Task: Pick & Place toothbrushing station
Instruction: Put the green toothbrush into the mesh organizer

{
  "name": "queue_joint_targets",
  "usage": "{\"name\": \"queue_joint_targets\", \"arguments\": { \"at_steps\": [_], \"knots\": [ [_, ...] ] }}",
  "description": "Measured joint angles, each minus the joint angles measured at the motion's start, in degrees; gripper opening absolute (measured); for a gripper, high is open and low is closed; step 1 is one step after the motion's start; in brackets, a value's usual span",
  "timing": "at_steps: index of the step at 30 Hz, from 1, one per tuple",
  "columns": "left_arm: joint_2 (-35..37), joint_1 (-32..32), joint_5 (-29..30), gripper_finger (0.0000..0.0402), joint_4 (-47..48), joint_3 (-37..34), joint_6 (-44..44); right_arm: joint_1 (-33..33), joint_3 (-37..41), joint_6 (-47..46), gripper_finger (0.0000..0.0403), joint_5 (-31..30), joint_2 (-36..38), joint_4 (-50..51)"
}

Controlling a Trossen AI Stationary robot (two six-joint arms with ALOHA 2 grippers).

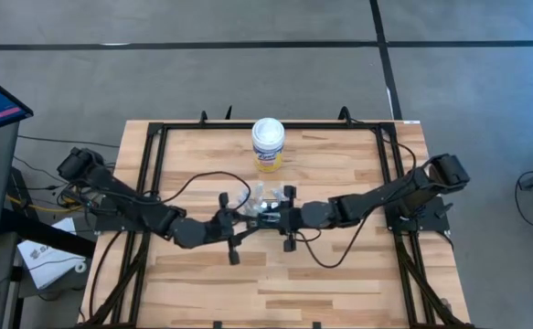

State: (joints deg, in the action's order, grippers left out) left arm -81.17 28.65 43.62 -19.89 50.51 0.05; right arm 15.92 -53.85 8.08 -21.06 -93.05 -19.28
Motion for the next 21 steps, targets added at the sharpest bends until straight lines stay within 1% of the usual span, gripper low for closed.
{"name": "queue_joint_targets", "arguments": {
  "at_steps": [2,8,12,16,21],
  "knots": [
    [0.94,0.89,0.02,0.0095,0.32,0.01,-0.01,-0.32,-0.39,-0.03,0.0118,0.00,-0.25,2.07],
    [3.08,3.47,0.05,0.0095,0.42,0.01,0.01,-0.85,-0.74,-0.42,0.0118,-0.13,0.99,1.40],
    [3.22,4.46,0.04,0.0095,0.51,0.01,0.01,-1.13,-0.79,-0.13,0.0118,-1.88,1.05,1.37],
    [3.19,4.80,0.04,0.0095,0.55,0.01,0.16,-2.13,-0.79,-0.95,0.0118,1.11,-0.19,1.46],
    [3.19,4.80,0.04,0.0095,0.53,-0.01,0.18,-2.97,-0.74,-1.95,0.0118,1.34,-0.12,2.57]
  ]
}}
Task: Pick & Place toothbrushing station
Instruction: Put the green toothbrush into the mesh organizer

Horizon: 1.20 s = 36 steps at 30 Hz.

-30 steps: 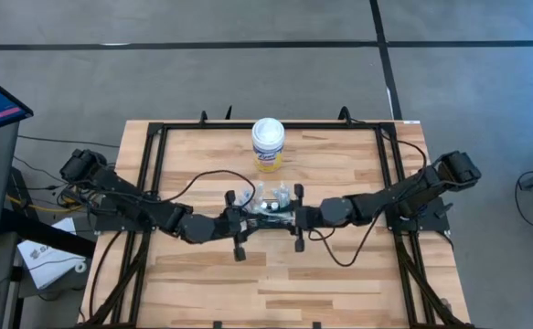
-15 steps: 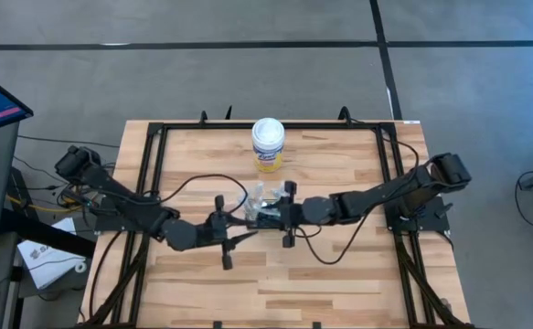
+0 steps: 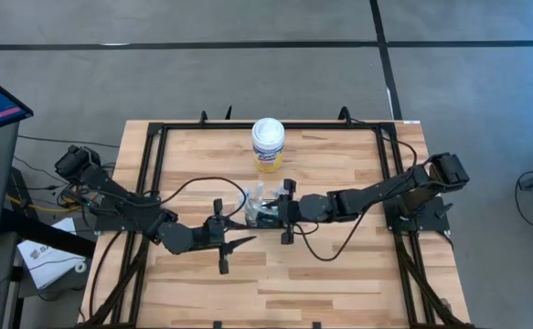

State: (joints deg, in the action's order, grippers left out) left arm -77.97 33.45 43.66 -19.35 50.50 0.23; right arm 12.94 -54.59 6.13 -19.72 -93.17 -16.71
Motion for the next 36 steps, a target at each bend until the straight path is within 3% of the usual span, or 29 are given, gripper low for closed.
{"name": "queue_joint_targets", "arguments": {
  "at_steps": [9,17,36],
  "knots": [
    [0.00,0.00,0.00,0.0095,0.02,0.00,0.02,-0.56,0.00,-0.62,0.0109,-0.05,0.00,1.70],
    [-0.02,-0.02,0.01,0.0095,0.05,-0.02,0.02,-0.73,0.00,0.29,0.0009,-0.27,0.00,3.05],
    [-0.07,-0.04,0.02,0.0095,0.03,-2.47,2.21,2.03,0.02,1.95,0.0000,-8.23,3.19,4.46]
  ]
}}
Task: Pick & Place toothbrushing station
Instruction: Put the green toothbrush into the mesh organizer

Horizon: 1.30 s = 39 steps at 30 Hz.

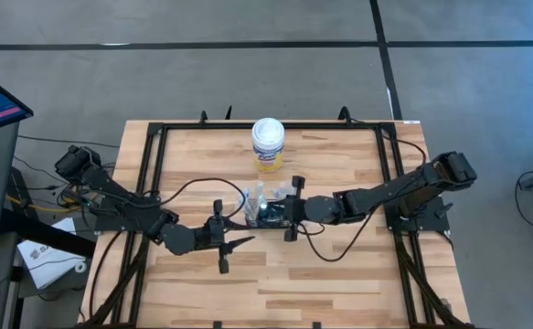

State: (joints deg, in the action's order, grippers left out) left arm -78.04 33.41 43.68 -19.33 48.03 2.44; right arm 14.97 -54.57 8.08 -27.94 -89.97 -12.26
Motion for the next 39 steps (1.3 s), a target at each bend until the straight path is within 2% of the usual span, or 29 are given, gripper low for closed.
{"name": "queue_joint_targets", "arguments": {
  "at_steps": [4,10,19,27,39],
  "knots": [
    [0.00,0.01,-0.02,0.0095,-0.05,0.00,0.00,1.34,0.12,-0.47,0.0000,-3.17,2.93,3.03],
    [0.00,0.04,-0.02,0.0095,-0.05,0.00,0.00,3.53,4.12,-2.52,0.0000,-7.35,6.63,2.16],
    [0.00,0.04,0.00,0.0095,-0.16,-0.02,0.01,4.16,15.08,-4.52,0.0000,-9.72,9.87,-11.25],
    [0.00,0.04,0.00,0.0095,-0.22,-0.02,0.02,4.63,19.56,-6.20,0.0000,-11.13,14.12,-13.59],
    [0.00,0.04,-0.02,0.0095,-0.62,-0.02,0.00,5.64,19.88,-8.30,0.0000,-13.89,11.76,-14.07]
  ]
}}
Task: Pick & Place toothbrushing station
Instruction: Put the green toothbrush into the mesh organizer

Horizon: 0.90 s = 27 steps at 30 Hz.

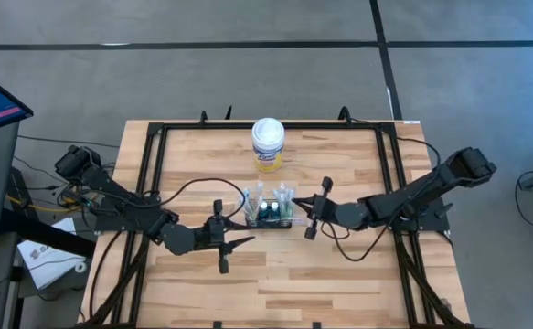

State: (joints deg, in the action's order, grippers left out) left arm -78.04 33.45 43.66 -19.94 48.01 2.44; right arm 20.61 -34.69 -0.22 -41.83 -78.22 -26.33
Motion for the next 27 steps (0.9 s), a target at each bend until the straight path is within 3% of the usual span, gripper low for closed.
{"name": "queue_joint_targets", "arguments": {
  "at_steps": [27],
  "knots": [
    [0.00,0.00,0.00,0.0095,-0.66,0.00,0.00,0.97,0.47,-3.13,0.0000,-0.19,-0.85,2.25]
  ]
}}
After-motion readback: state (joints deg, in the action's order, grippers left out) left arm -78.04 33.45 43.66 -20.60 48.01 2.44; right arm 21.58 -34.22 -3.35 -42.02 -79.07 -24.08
